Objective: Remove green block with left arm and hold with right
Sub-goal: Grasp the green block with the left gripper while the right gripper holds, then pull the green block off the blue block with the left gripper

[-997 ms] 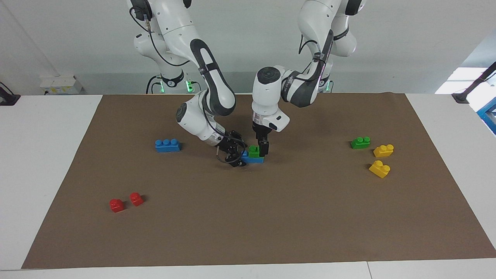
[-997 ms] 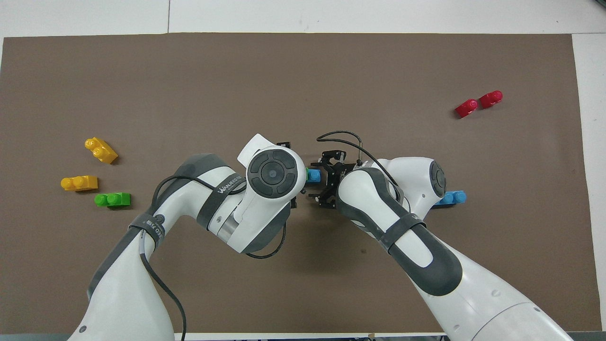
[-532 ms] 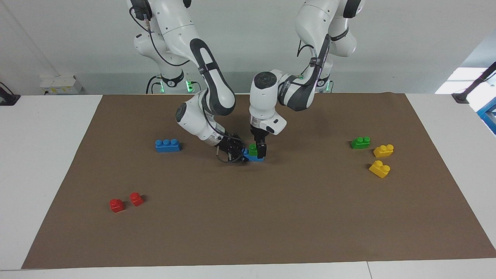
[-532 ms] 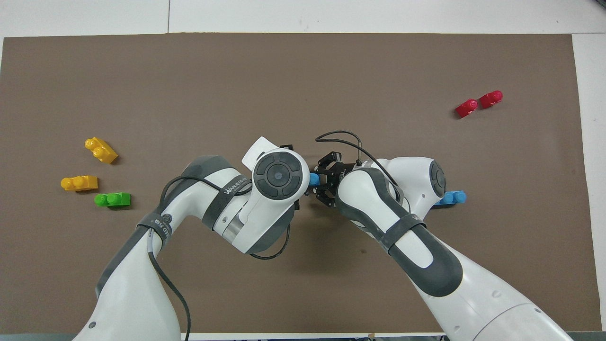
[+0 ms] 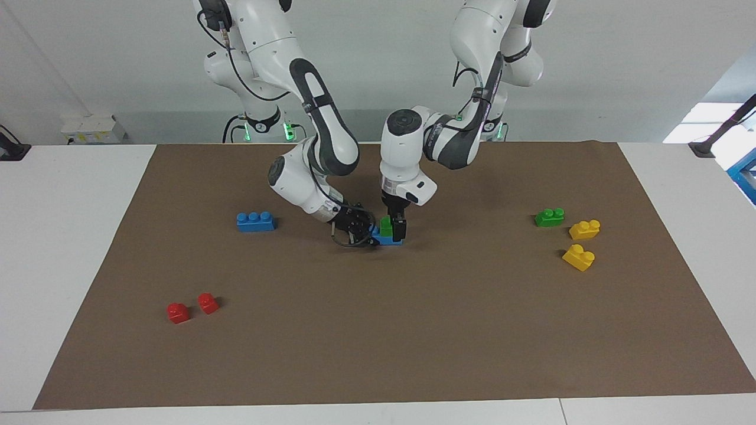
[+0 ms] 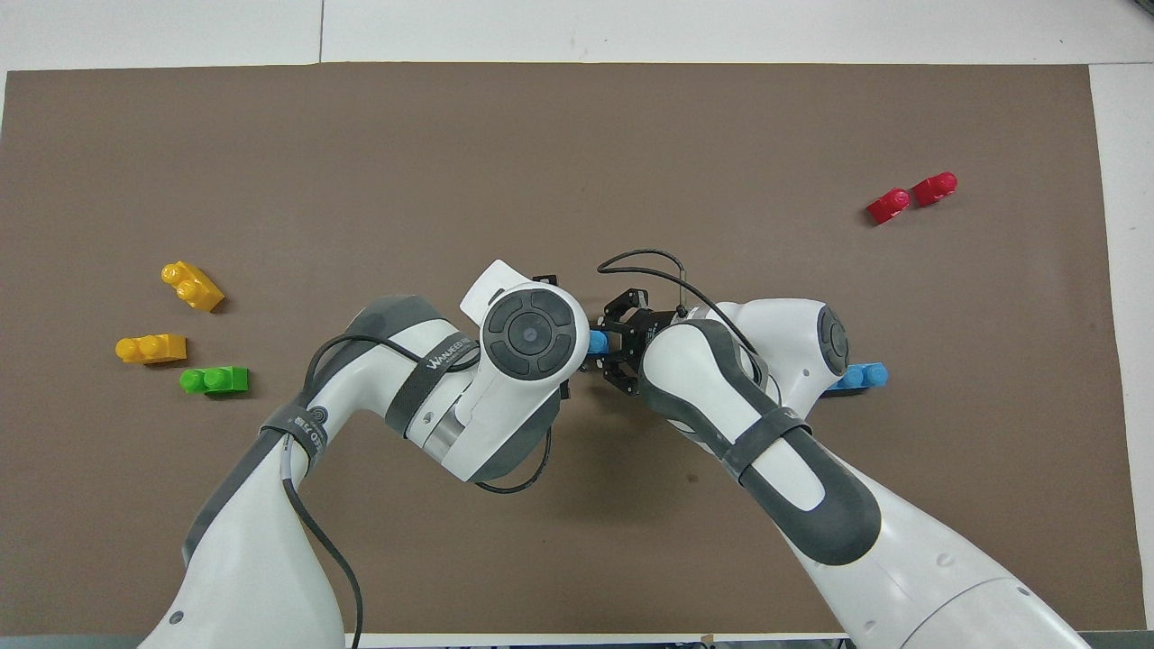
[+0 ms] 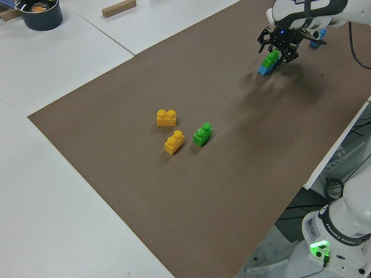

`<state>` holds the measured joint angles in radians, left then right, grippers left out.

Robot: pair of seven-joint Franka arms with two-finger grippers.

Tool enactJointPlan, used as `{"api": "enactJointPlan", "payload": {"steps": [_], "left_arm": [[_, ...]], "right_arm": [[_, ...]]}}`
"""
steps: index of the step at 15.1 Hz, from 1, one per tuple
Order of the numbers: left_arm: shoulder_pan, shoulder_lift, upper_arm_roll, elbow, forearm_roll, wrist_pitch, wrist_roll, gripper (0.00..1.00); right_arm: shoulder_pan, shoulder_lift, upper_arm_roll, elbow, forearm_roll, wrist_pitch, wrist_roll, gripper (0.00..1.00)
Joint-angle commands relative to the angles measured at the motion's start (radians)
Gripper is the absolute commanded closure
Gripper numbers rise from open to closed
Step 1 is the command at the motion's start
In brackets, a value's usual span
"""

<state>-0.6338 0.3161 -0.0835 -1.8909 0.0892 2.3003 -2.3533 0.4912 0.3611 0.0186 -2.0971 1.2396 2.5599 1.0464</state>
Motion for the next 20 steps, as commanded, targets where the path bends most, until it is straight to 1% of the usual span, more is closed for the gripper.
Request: {"api": "enactJointPlan", "payload": {"steps": [1,2,3,4,5,6,10,13,20], "left_arm": [[-0.018,0.005,0.016,-0.004,0.027,0.005,-0.023,0.07],[-0.02,0.005,0.014,-0.005,0.043,0.004,-0.023,0.21],[-0.02,0.005,0.014,-0.005,0.049,0.002,-0.023,0.33],[-0.02,0.003,0.014,-0.004,0.049,0.004,-0.023,0.6],[-0.02,0.005,0.014,-0.004,0.05,0.005,-0.023,0.84],[-0.018,0.005,0.014,-0.004,0.05,0.005,-0.021,0.99],[-0.011,0.003,0.014,-0.004,0.049,0.005,-0.023,1.0],[-0.004,-0.014,0.014,-0.002,0.049,-0.013,-0.014,1.0],[0.04,-0.107,0.016,0.003,0.049,-0.107,0.034,1.0]], "right_arm": [[0.001,0.01,0.004,-0.006,0.044,0.049,-0.052,1.0],[0.001,0.012,0.004,-0.006,0.044,0.058,-0.052,1.0],[0.001,0.013,0.004,-0.006,0.044,0.059,-0.052,1.0],[0.001,0.013,0.004,-0.004,0.044,0.057,-0.052,1.0],[0.0,0.013,0.004,-0.004,0.044,0.056,-0.052,1.0],[0.0,0.013,0.004,-0.004,0.044,0.056,-0.052,1.0],[0.0,0.013,0.004,-0.004,0.044,0.057,-0.055,1.0],[0.0,0.013,0.004,-0.004,0.044,0.059,-0.057,1.0],[0.0,0.013,0.004,-0.004,0.044,0.059,-0.059,1.0]]}}
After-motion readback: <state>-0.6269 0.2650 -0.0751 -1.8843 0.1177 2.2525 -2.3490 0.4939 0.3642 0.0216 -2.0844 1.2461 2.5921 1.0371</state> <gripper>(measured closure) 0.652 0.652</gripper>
